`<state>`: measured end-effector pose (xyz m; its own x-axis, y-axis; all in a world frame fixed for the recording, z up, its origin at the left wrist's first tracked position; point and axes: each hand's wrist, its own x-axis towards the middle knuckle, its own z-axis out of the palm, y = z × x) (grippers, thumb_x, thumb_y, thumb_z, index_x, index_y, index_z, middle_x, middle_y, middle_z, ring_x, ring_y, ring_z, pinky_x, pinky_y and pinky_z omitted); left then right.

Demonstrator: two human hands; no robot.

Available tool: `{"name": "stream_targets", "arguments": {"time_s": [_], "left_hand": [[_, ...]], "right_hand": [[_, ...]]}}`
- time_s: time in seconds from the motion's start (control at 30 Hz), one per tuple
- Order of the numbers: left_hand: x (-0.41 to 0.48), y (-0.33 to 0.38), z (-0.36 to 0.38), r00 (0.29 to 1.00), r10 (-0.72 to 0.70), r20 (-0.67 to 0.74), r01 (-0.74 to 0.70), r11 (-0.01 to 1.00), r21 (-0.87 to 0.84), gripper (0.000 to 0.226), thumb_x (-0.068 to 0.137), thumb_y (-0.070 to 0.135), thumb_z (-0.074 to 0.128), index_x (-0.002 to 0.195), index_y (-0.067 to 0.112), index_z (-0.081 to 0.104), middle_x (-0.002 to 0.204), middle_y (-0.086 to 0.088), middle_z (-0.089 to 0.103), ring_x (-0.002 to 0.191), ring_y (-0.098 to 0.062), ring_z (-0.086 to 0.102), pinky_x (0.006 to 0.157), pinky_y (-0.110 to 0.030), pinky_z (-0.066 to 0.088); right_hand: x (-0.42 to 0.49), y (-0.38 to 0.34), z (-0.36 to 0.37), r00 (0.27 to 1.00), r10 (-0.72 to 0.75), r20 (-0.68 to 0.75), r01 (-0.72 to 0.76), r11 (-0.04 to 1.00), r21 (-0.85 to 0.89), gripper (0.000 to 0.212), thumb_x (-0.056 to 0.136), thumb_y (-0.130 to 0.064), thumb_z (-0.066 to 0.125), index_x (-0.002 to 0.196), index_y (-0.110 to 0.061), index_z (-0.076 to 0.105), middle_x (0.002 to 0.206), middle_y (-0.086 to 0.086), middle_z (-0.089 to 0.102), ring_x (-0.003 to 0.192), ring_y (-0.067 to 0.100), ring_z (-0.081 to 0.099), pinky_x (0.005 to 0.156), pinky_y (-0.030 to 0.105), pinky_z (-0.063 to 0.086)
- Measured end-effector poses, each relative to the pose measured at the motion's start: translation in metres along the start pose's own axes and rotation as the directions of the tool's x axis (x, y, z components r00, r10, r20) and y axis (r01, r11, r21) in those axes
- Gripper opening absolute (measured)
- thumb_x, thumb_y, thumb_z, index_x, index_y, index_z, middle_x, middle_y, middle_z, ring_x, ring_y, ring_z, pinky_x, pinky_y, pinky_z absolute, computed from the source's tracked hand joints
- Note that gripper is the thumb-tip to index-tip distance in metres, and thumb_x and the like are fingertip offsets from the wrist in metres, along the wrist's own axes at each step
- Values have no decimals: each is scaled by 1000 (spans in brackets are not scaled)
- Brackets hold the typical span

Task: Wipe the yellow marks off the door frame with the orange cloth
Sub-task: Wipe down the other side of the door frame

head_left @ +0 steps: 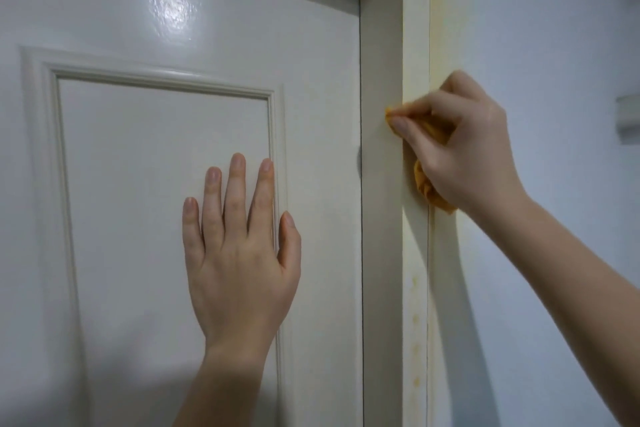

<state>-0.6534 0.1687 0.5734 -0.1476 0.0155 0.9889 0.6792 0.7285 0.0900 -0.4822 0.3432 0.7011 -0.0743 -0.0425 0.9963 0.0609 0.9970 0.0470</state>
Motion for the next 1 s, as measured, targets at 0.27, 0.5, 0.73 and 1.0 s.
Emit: {"name": "stream_targets", "arguments": {"time_s": [0.27,0.5,0.73,1.0], "left_hand": [[-13,0,3,1000,-10,18,10,1000,-2,67,113,45,36,174,29,14,183,-1,8,169,-26,4,137,-48,-1],[-22,-1,5,999,-14,30,14,1000,-9,67,114,45,34,175,29,9,183,0,4,170,-24,0,137,-48,-2],[-25,0,6,999,-21,26,20,1000,7,66,114,44,34,174,30,11,183,1,7,170,-25,3,137,-48,-2],[-27,1,9,999,-39,1,39,999,-1,64,115,43,34,174,32,13,183,2,9,169,-24,4,137,-47,-3]], "right_hand": [[-126,10,5,990,-122,69,119,992,48,8,91,-10,80,99,-10,83,78,5,55,71,29,55,67,37,48],[-180,5,9,989,147,-1,-146,982,117,4,91,-10,81,93,-6,79,81,2,63,77,20,58,70,29,45],[-178,8,14,995,100,-18,-97,987,128,3,90,-2,81,90,-5,79,83,4,66,78,28,60,72,31,49],[-216,3,16,990,141,-1,-139,978,155,3,87,-7,80,87,-4,80,84,3,69,78,29,64,69,39,51]]}}
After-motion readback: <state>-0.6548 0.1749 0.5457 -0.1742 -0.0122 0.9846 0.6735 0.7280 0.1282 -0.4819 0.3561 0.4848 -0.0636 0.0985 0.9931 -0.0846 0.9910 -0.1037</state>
